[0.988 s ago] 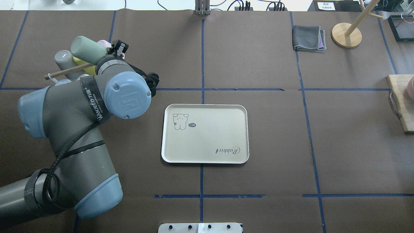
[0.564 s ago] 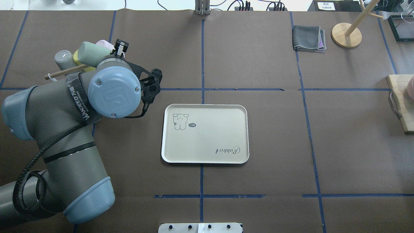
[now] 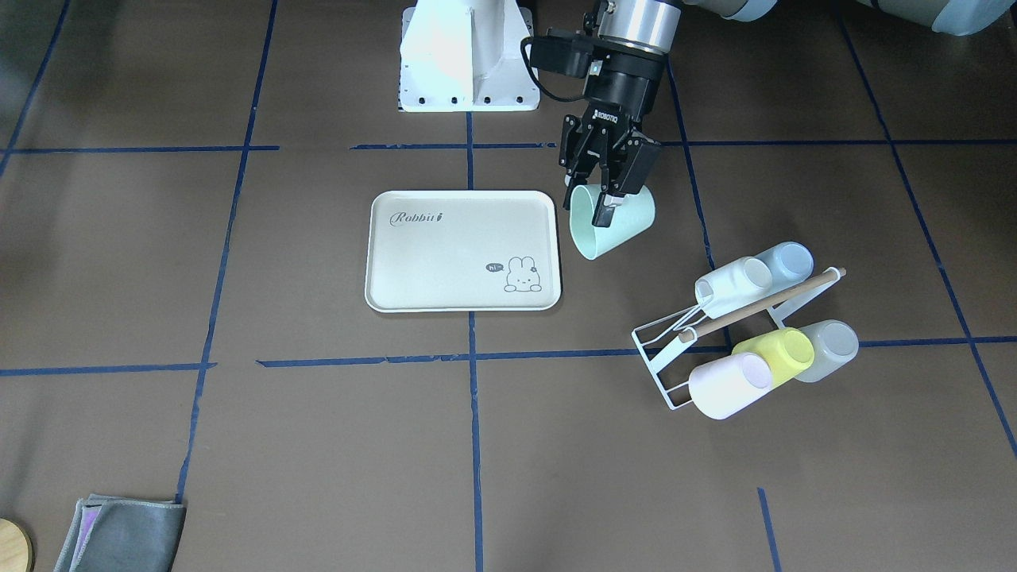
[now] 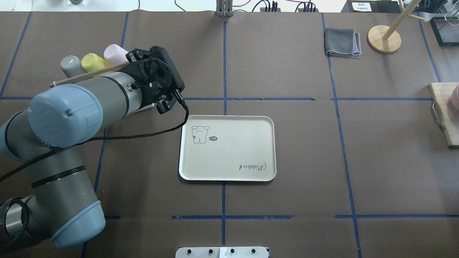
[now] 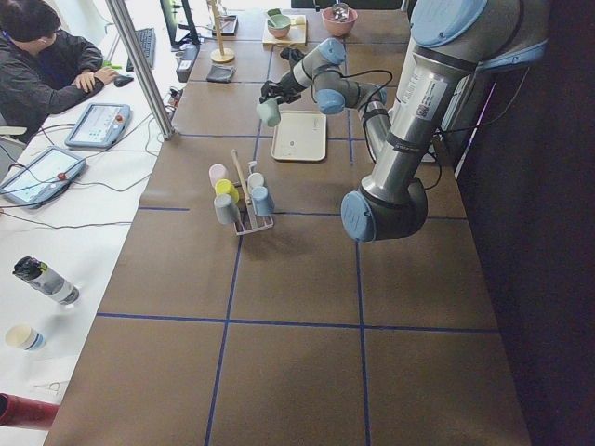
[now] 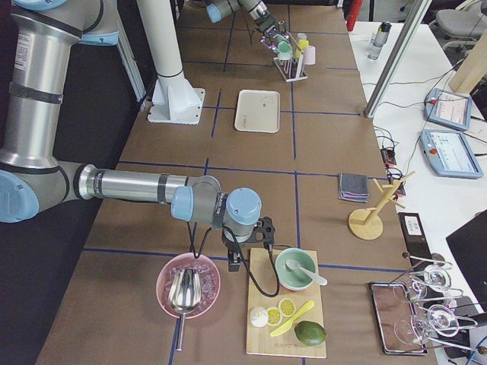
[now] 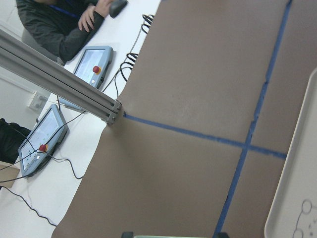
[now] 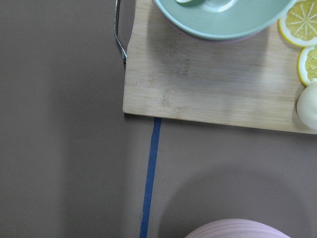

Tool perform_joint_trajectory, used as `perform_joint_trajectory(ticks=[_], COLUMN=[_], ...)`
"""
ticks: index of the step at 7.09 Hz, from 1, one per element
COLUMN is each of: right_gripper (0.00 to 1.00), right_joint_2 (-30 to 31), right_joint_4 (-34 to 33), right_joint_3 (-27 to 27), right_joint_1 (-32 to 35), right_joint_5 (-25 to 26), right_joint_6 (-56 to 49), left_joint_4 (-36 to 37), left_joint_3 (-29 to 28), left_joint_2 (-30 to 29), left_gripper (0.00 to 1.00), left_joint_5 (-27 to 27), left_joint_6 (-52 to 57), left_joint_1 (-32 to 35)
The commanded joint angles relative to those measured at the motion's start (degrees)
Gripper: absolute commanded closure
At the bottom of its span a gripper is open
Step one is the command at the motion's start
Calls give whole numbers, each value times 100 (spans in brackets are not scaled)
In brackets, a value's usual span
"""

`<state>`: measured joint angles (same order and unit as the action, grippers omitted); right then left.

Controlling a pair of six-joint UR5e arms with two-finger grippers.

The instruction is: Pick up and place green cup on tray

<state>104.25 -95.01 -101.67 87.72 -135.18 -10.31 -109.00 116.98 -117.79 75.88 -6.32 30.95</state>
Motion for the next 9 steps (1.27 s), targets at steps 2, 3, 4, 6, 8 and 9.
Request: perform_joint_trajectory(ticks=[2, 3, 4, 6, 8, 9], right_gripper=[0, 0, 0, 0, 0, 0], right_joint_2=[-1, -1, -1, 8, -1, 8], right_joint_4=[0, 0, 0, 0, 0, 0], right_joint_3=[-28, -28, -28, -28, -28, -37], right_joint_1=[0, 0, 0, 0, 0, 0], right_joint_5=[0, 0, 0, 0, 0, 0], right_joint_6=[3, 3, 3, 3, 3, 3], left_joint_4=[-2222, -2466, -2495, -3927, -6281, -6753], left_joint_3=[-629, -754, -878, -1402, -2867, -3091], left_joint_2=[10, -25, -16, -8, -25, -34], left_gripper=[38, 38, 39, 37, 33, 33], left_joint_5=[-46, -47, -55, -81, -815, -916], left_joint_6=[-2839, -3292, -3253, -3445, -3350, -2923], left_joint_1=[-45, -54, -63, -71, -412, -588])
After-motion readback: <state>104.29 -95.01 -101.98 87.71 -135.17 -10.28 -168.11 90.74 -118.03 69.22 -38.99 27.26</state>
